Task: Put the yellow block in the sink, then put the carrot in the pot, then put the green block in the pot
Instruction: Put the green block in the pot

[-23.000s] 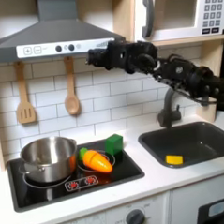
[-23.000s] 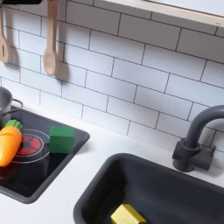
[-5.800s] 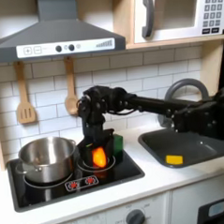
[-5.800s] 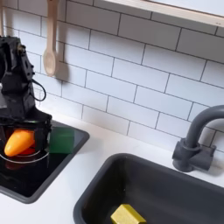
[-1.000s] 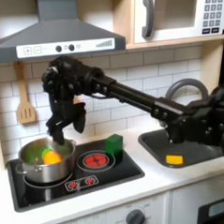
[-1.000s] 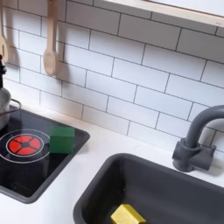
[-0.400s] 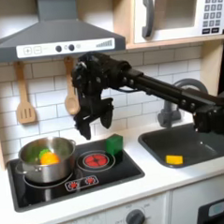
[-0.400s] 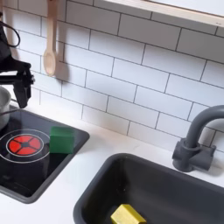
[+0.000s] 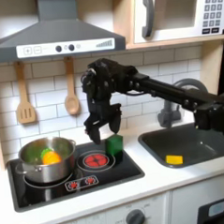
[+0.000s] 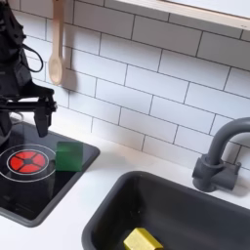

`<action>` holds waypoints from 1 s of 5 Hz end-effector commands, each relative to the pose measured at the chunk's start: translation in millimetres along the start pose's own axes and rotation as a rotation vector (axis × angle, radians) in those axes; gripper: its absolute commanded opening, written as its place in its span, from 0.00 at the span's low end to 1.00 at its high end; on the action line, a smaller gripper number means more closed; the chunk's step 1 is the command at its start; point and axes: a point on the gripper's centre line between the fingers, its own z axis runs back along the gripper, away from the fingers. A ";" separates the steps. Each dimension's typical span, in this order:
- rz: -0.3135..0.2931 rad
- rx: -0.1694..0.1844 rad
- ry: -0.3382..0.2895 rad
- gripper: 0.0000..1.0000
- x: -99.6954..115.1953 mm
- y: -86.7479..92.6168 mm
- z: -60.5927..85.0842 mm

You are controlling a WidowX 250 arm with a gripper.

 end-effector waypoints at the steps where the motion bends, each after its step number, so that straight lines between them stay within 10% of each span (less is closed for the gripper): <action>1: 0.017 -0.010 0.005 1.00 -0.7 -14.6 -1.5; 5: 0.007 -0.010 0.051 1.00 -7.7 -19.0 -3.0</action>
